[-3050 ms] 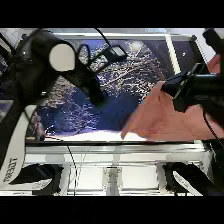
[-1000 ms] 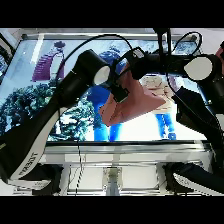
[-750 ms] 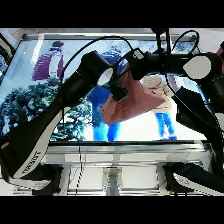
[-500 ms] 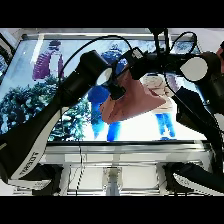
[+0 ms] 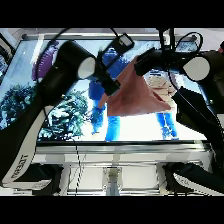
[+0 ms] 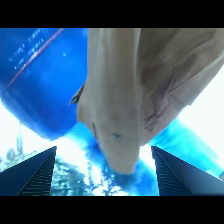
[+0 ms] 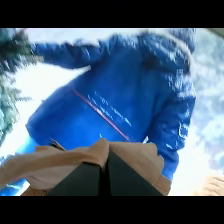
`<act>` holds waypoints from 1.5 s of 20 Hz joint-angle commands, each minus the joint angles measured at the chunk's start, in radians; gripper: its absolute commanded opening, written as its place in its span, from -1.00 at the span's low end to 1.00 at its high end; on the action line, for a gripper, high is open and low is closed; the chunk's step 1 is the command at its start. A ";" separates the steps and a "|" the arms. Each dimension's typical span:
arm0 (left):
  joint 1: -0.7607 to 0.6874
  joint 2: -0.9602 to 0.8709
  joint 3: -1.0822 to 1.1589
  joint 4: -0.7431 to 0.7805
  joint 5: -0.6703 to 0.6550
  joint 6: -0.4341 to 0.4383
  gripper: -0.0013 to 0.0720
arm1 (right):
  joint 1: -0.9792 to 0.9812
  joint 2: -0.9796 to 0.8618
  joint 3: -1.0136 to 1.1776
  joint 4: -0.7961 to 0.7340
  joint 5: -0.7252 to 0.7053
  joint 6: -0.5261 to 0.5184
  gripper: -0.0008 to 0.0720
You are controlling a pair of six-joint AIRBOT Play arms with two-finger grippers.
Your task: Fold the clothes and pants, and hang the long-sleeved shirts on hangers.
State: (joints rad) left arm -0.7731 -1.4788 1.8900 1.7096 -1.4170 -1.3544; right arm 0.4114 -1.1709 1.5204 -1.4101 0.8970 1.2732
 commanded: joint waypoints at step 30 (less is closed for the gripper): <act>-0.040 0.050 -0.325 -0.143 0.226 -0.077 0.83 | 0.000 -0.001 0.050 -0.034 0.004 0.055 -0.95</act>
State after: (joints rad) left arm -0.7963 -1.4334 1.5944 1.5677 -1.2350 -1.4254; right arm 0.4110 -1.1713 1.5692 -1.4448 0.9009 1.3243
